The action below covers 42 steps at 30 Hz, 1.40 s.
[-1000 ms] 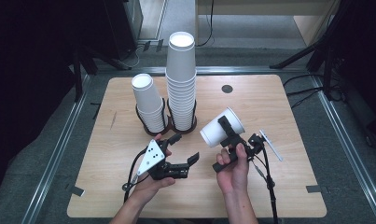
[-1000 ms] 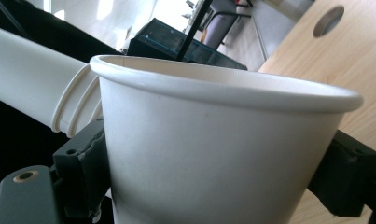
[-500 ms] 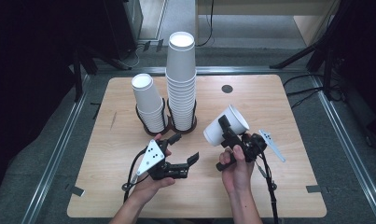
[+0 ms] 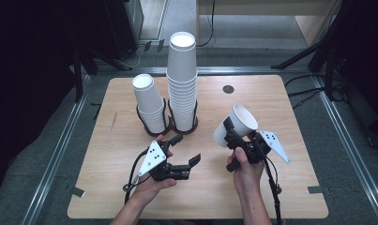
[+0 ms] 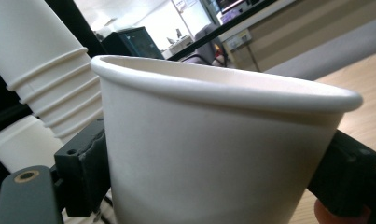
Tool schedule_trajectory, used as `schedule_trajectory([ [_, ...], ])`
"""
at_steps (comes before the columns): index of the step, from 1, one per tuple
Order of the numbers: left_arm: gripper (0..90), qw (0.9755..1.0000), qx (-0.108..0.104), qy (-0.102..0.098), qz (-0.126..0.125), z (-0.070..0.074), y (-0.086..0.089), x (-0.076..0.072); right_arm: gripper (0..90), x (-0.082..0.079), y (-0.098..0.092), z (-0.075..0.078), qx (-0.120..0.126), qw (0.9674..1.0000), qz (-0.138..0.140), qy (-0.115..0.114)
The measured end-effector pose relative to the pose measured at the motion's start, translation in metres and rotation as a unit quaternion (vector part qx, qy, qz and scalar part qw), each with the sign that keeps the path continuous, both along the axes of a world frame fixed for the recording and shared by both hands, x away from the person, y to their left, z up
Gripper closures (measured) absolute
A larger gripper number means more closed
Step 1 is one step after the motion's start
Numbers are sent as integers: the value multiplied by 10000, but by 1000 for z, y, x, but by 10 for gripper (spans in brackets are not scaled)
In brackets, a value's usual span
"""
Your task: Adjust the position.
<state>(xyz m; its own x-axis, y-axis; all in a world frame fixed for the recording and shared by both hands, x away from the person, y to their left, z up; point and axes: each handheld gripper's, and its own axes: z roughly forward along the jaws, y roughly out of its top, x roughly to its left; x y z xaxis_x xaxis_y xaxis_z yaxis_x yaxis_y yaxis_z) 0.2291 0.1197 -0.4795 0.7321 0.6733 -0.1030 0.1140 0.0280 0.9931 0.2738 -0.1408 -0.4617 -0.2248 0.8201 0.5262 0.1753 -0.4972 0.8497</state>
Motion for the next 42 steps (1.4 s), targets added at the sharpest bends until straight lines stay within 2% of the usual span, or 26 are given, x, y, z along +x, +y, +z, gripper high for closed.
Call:
schedule_trajectory([
  [3, 131, 10000, 20, 2, 2, 0, 1, 0, 132, 0, 1, 1, -433, 9989, -143, -92],
  [10, 131, 10000, 9, 3, 19, 0, 2, 0, 130, 2, 0, 0, -965, 9947, -342, -136],
  [20, 131, 10000, 15, 6, 21, 0, 2, 0, 129, 7, -2, 0, -1373, 9893, -448, -216],
  [24, 131, 10000, 22, 16, 23, -1, 2, 1, 128, 9, -2, 2, -1607, 9857, -454, -212],
  [30, 131, 10000, 35, 25, 28, -1, 3, 1, 129, 16, -4, 3, -1688, 9837, -544, -308],
  [36, 132, 10000, 30, 36, 22, -1, 3, 1, 130, 21, -7, 3, -1929, 9787, -581, -393],
  [39, 132, 10000, 30, 34, 20, -1, 2, 1, 132, 25, -8, 0, -2119, 9742, -655, -417],
  [42, 132, 10000, 32, 35, 19, -1, 2, 1, 133, 29, -11, -3, -2171, 9729, -670, -433],
])
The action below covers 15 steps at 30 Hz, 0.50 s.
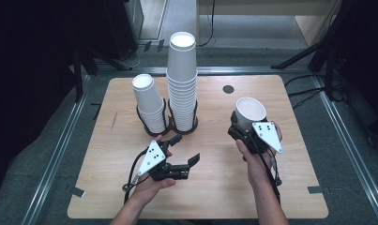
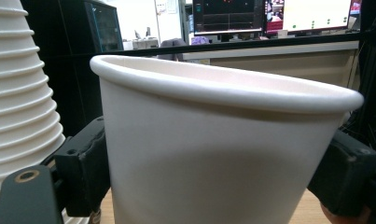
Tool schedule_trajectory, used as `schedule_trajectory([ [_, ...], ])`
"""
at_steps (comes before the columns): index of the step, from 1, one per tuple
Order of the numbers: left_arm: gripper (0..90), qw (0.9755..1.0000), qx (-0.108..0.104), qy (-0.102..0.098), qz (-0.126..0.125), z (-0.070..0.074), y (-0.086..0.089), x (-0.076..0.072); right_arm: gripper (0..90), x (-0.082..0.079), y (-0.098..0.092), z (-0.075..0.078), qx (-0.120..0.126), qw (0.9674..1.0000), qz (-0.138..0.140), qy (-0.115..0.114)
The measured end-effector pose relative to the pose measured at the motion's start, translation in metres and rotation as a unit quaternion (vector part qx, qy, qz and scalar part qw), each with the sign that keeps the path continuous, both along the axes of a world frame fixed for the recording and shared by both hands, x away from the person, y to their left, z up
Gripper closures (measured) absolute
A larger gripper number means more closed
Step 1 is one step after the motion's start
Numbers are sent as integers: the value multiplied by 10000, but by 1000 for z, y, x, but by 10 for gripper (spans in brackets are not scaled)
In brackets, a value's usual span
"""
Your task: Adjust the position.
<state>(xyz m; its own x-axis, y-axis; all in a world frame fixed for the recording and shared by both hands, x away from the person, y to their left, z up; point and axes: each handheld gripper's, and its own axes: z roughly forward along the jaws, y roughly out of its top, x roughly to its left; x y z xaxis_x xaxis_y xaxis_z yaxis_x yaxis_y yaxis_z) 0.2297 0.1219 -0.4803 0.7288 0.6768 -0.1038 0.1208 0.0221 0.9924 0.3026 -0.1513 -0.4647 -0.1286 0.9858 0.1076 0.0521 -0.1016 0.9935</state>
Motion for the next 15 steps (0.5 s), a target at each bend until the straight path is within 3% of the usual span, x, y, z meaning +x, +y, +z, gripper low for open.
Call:
schedule_trajectory([
  [10, 132, 10000, 13, 41, -7, -1, 1, 1, 132, 11, -4, -5, -186, 9996, 127, -155],
  [15, 132, 10000, 2, 31, 7, 0, 1, 1, 130, 22, -7, -8, -313, 9994, -45, -168],
])
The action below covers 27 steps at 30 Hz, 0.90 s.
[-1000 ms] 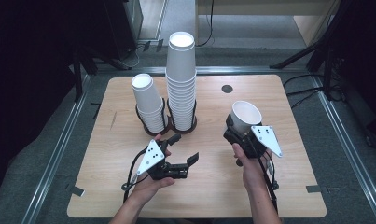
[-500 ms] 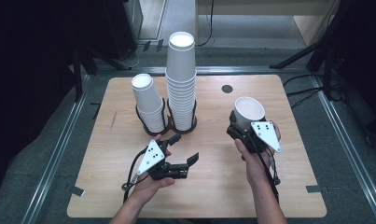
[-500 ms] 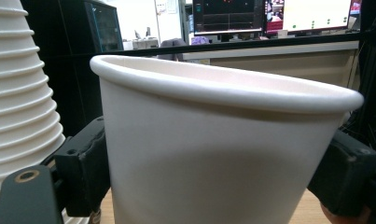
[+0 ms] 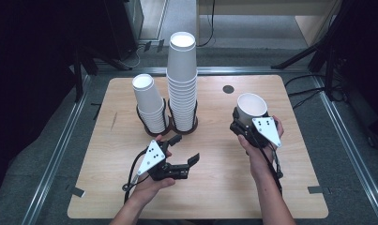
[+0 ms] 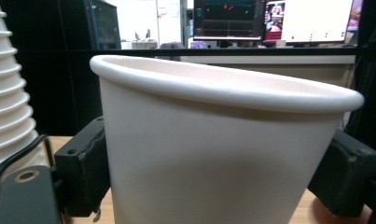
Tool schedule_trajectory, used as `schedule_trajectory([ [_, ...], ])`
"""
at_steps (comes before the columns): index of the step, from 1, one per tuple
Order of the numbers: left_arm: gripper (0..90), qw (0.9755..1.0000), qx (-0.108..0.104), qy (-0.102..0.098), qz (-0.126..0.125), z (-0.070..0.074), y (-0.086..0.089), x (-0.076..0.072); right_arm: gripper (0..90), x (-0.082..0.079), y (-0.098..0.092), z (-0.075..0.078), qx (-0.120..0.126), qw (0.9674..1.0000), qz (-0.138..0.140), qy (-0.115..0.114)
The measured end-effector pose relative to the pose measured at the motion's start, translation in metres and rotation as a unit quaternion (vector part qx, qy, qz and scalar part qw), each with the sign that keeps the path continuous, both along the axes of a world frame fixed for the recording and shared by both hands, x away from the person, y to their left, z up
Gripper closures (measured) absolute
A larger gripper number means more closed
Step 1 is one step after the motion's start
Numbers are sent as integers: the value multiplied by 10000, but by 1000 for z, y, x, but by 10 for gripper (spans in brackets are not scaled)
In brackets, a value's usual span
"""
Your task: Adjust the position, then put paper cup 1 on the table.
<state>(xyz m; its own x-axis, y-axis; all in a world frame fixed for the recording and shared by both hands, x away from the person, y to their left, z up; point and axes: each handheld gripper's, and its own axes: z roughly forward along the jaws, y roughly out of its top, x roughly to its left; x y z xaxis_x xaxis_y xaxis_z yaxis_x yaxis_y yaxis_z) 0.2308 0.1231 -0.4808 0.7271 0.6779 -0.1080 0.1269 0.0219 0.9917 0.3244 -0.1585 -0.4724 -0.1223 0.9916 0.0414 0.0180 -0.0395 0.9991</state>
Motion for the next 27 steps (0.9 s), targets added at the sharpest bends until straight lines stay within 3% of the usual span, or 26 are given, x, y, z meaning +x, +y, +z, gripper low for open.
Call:
schedule_trajectory([
  [3, 132, 10000, 11, 23, 15, -1, 1, 1, 127, 5, 0, -1, 18, 9999, 137, 26],
  [11, 133, 10000, 11, 47, 53, -1, 2, 2, 126, 23, -6, -5, 69, 10000, 9, -4],
  [14, 133, 10000, 20, 40, 69, -1, 2, 3, 126, 28, -9, -7, 45, 9996, 29, -267],
  [16, 133, 9999, 34, 52, 84, -2, 2, 3, 126, 31, -9, -8, -5, 9996, 23, -299],
  [19, 133, 9999, 64, 59, 128, -3, 3, 4, 124, 36, -11, -11, -15, 10000, 28, -91],
  [27, 128, 9991, 262, 43, 338, -4, 3, 5, 123, 54, -14, -24, -103, 9999, -129, 24],
])
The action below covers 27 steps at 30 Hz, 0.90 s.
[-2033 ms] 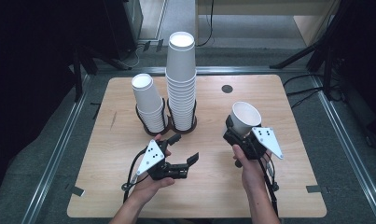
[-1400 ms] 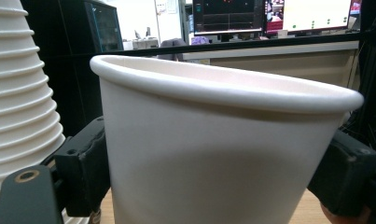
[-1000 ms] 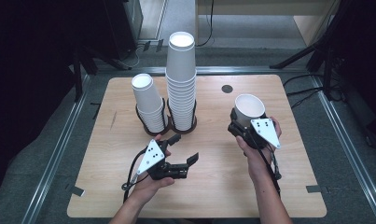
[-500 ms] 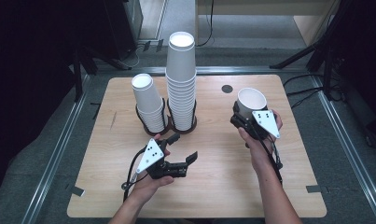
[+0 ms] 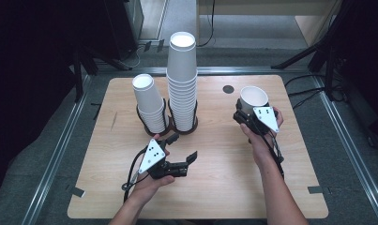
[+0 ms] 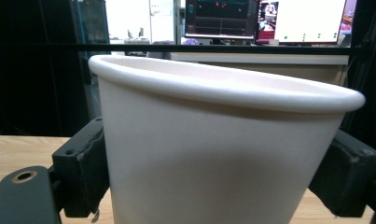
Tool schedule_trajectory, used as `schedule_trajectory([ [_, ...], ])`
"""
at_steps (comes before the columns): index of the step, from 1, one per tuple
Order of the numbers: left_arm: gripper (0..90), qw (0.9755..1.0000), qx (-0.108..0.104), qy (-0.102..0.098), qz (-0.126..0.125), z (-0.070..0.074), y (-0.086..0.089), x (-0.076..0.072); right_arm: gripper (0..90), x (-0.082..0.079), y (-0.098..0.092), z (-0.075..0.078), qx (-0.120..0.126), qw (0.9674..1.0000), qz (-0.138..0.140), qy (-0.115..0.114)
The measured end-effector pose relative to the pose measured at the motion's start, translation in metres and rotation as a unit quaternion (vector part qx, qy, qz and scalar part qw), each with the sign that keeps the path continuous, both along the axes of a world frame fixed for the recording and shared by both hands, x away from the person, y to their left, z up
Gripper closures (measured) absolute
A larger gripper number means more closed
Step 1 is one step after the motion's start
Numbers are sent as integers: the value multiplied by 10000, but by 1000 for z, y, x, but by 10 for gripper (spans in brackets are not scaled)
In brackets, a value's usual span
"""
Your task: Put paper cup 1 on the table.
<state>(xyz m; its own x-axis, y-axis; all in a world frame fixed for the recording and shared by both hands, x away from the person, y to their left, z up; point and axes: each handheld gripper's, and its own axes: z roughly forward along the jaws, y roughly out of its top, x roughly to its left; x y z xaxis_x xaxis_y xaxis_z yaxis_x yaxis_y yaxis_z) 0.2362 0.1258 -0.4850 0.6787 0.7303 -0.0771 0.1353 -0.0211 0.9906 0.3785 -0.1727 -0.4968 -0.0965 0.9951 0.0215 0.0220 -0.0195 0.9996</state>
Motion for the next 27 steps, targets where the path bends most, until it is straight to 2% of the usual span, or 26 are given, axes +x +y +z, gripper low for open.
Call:
schedule_trajectory([
  [2, 92, 9997, 151, -42, 188, -1, 0, 1, 122, 5, -1, -3, 2, 10000, -70, 63],
  [5, 86, 9984, 349, -90, 425, -3, 0, 3, 122, 12, -3, -7, -24, 9998, -118, 146],
  [14, 80, 9981, 456, 188, 367, -5, -1, 5, 120, 28, -9, -18, -130, 9990, -214, 364],
  [17, 81, 9975, 557, 260, 338, -4, -1, 5, 119, 32, -10, -22, -188, 9984, -271, 451],
  [23, 63, 9962, 712, 453, 233, -3, -2, 5, 118, 36, -11, -29, -90, 9977, -261, 620],
  [27, 38, 9960, 699, 527, 163, -2, -2, 5, 118, 39, -10, -34, -271, 9966, -303, 718],
])
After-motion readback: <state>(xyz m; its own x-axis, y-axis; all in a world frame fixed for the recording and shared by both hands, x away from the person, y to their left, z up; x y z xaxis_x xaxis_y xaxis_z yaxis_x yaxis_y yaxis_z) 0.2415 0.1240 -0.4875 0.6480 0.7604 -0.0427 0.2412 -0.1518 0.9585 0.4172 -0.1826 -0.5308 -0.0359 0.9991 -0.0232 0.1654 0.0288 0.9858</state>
